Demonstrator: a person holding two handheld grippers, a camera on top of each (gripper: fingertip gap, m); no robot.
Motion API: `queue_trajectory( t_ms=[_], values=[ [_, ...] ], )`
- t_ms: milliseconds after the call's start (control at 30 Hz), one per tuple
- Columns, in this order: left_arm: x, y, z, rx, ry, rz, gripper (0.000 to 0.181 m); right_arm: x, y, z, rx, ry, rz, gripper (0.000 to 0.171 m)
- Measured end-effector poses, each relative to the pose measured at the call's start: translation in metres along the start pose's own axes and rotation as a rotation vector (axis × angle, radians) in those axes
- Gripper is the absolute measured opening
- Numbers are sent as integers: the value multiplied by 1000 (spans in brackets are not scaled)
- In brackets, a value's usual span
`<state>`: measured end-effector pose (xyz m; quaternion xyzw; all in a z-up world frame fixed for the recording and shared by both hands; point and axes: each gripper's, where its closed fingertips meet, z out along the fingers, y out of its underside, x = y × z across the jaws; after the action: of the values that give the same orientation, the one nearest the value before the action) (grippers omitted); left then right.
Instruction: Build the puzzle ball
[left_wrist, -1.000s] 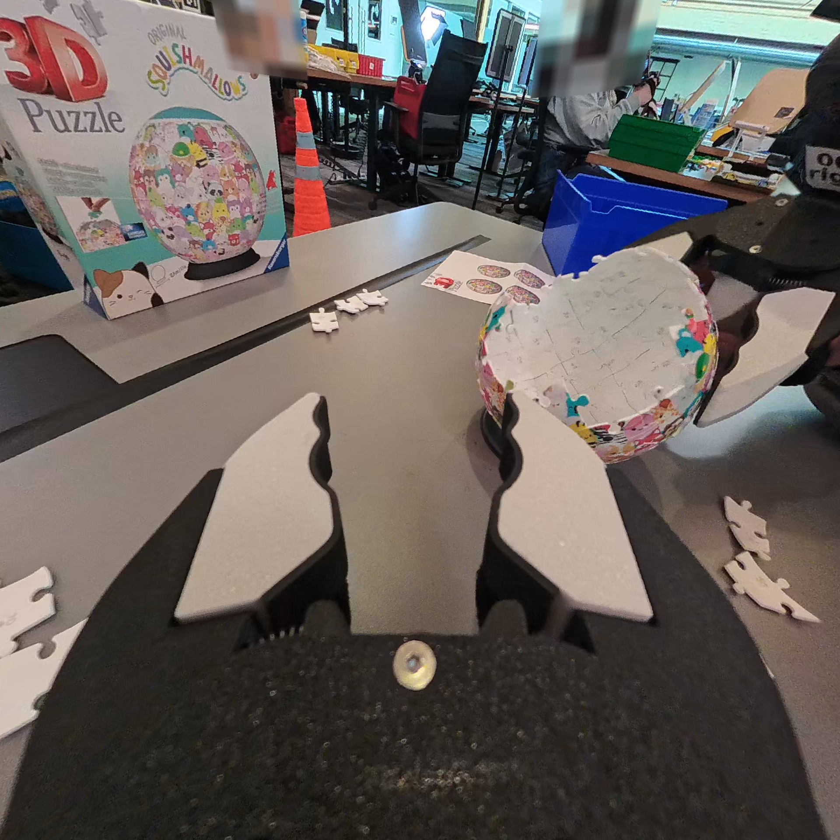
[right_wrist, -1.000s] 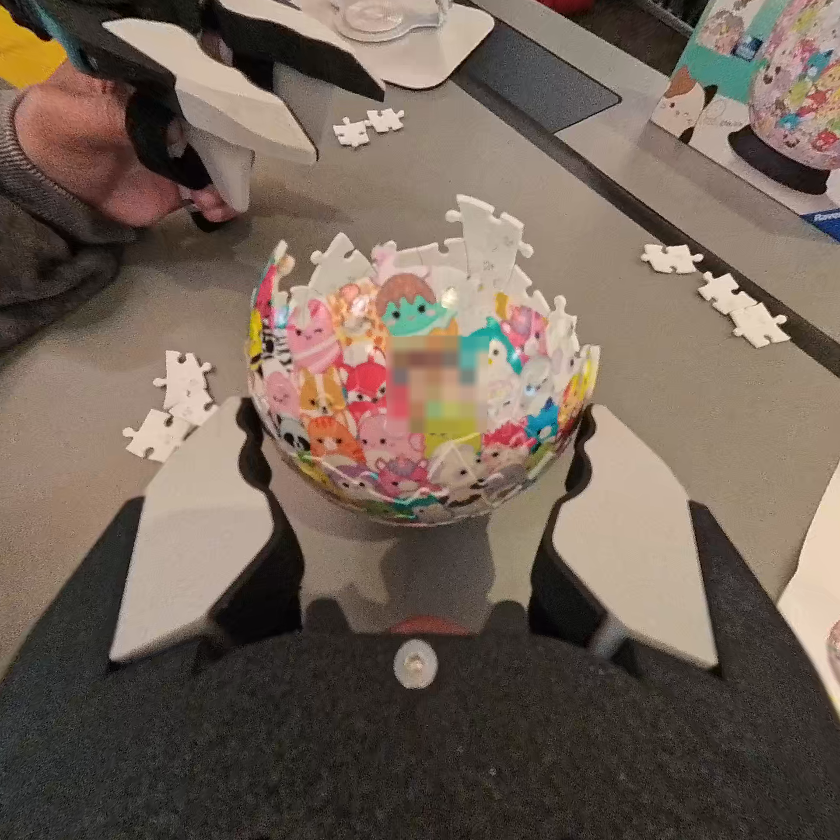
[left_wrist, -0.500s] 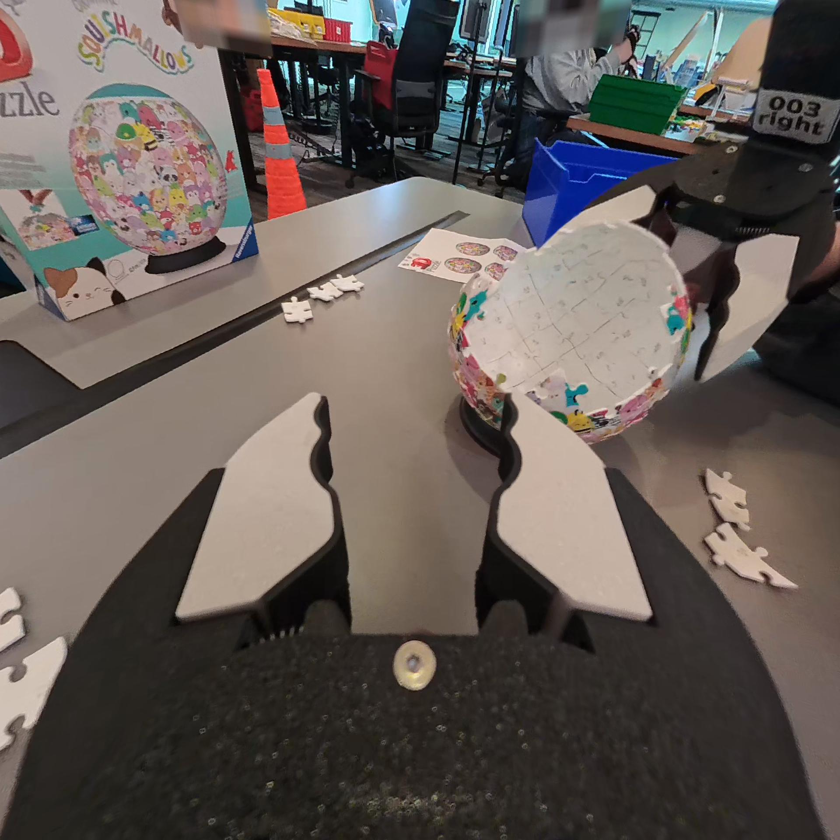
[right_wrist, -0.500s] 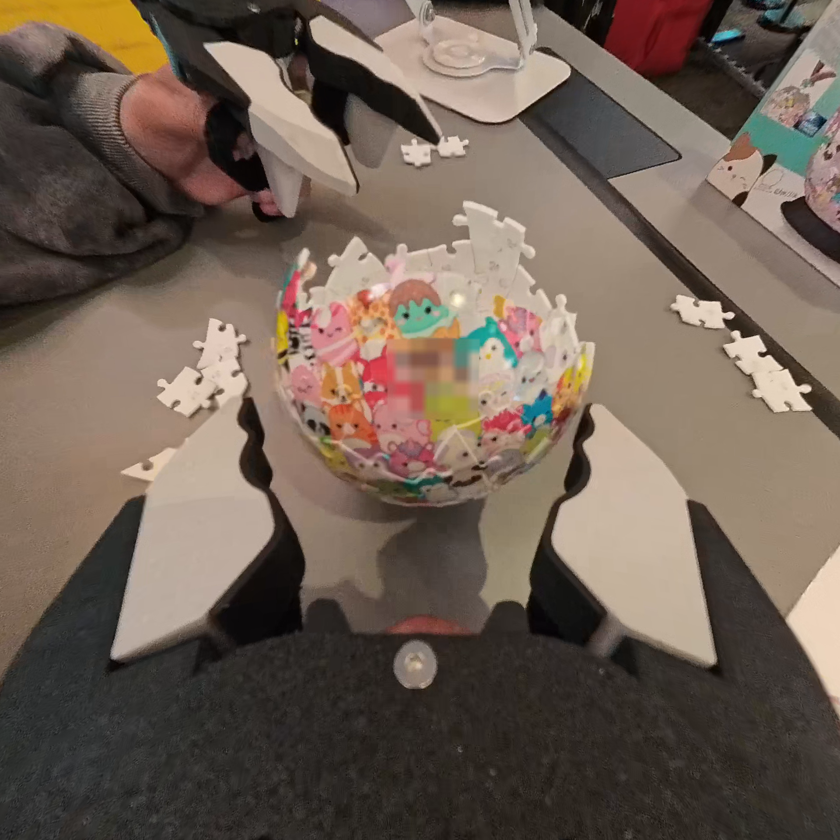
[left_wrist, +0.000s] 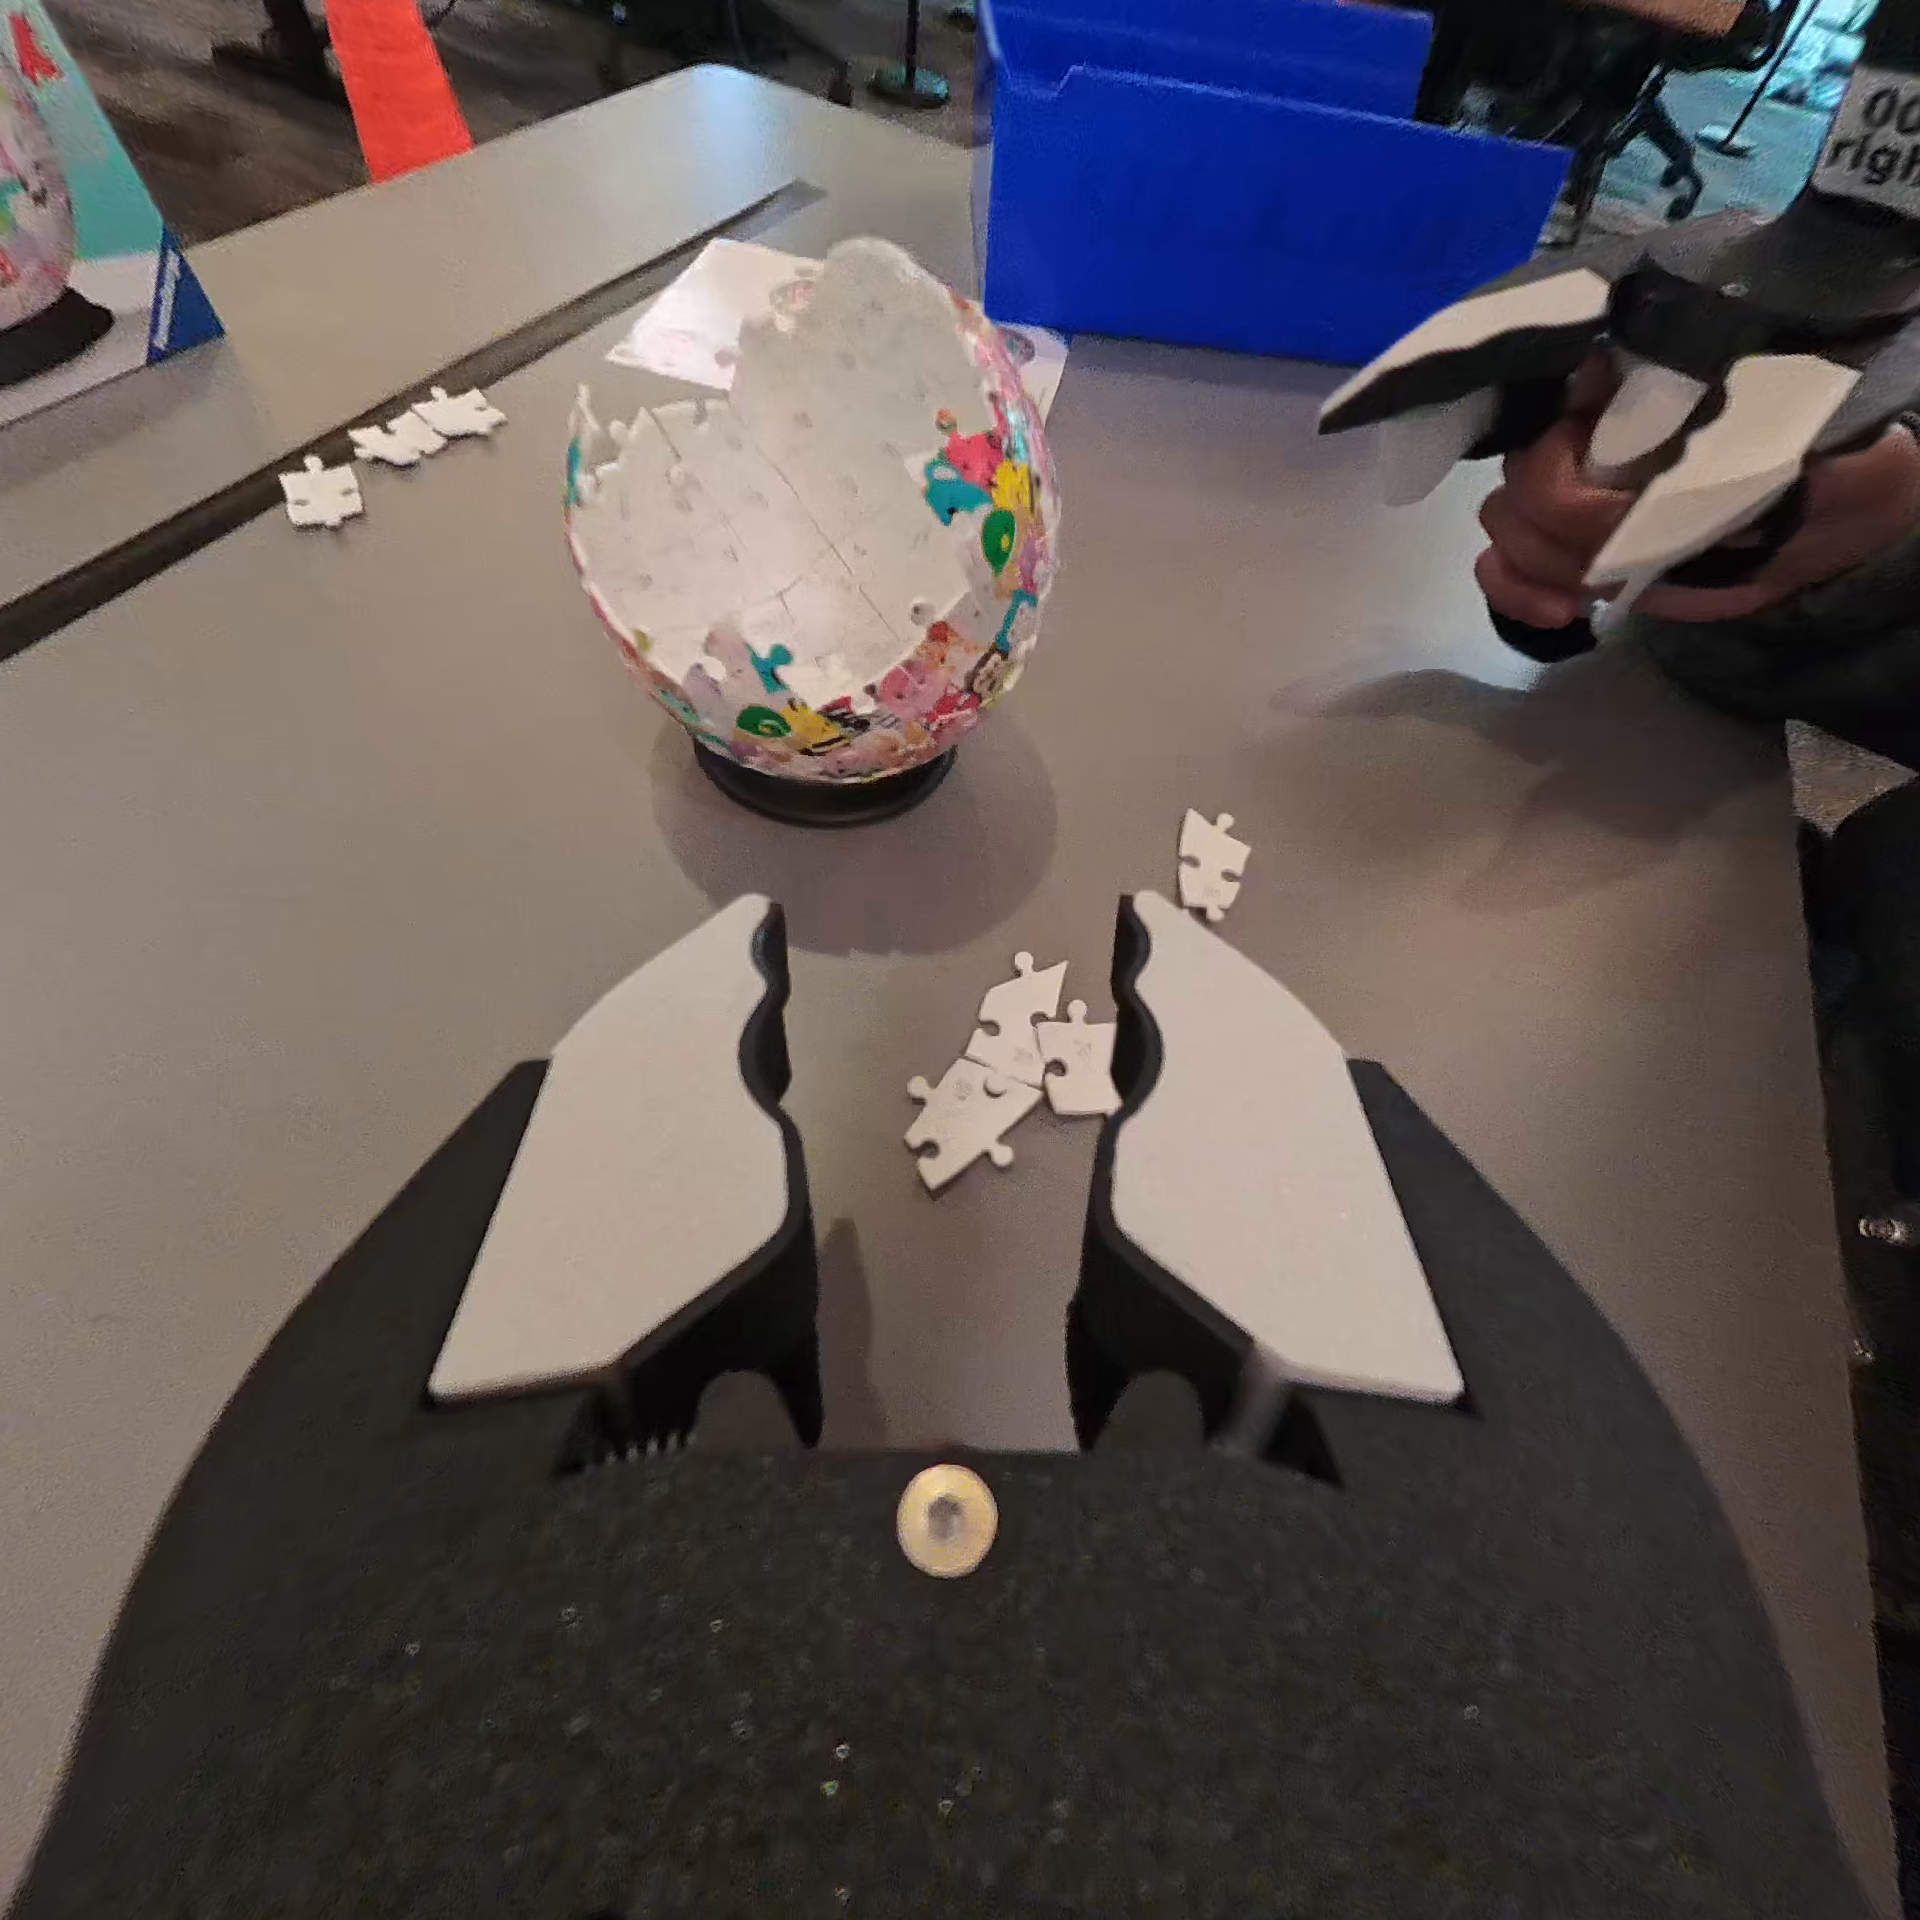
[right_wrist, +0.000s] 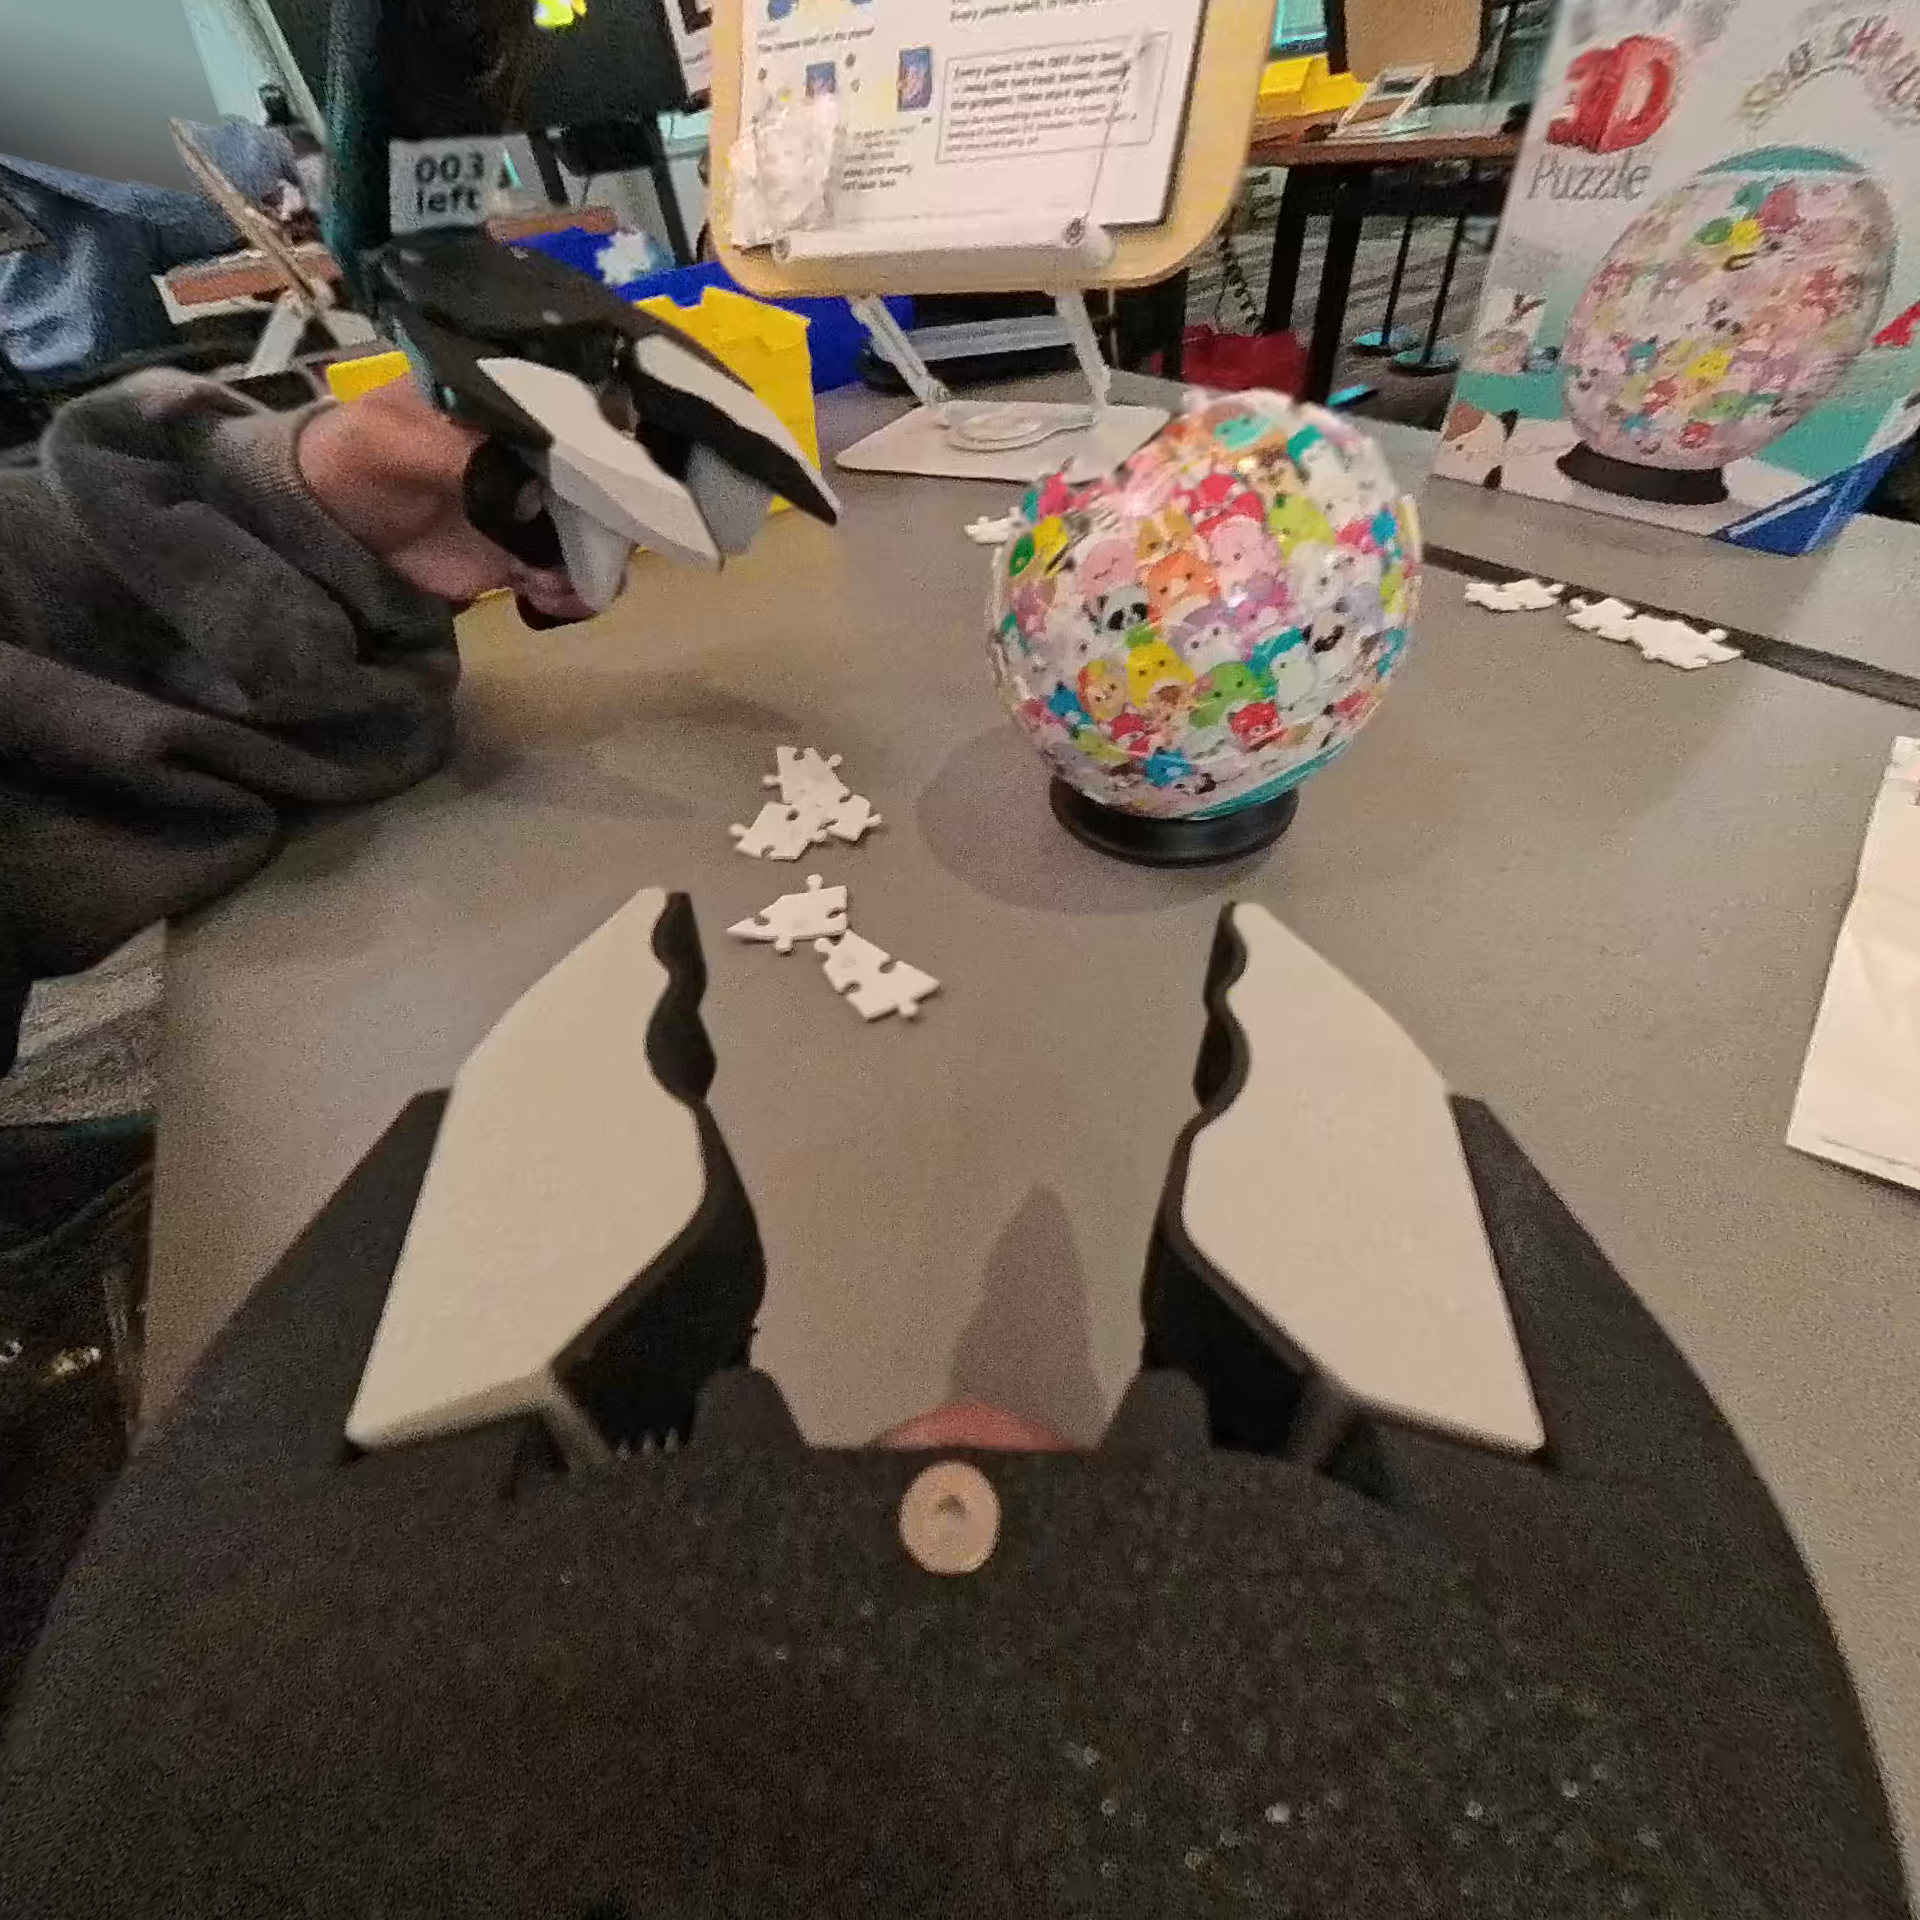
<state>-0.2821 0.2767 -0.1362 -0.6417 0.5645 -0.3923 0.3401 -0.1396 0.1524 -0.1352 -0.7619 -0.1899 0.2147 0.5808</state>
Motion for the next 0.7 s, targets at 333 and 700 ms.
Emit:
queue_trajectory(
  t_ms=[333,700],
  values=[
    [-124,-11,37,-9,-115,-18,51,84,-127,35,-216,-82,-318,48],
    [-167,-33,30,287,-35,-176,49,129,-73,165,-1037,-258,-591,39]
  ],
)
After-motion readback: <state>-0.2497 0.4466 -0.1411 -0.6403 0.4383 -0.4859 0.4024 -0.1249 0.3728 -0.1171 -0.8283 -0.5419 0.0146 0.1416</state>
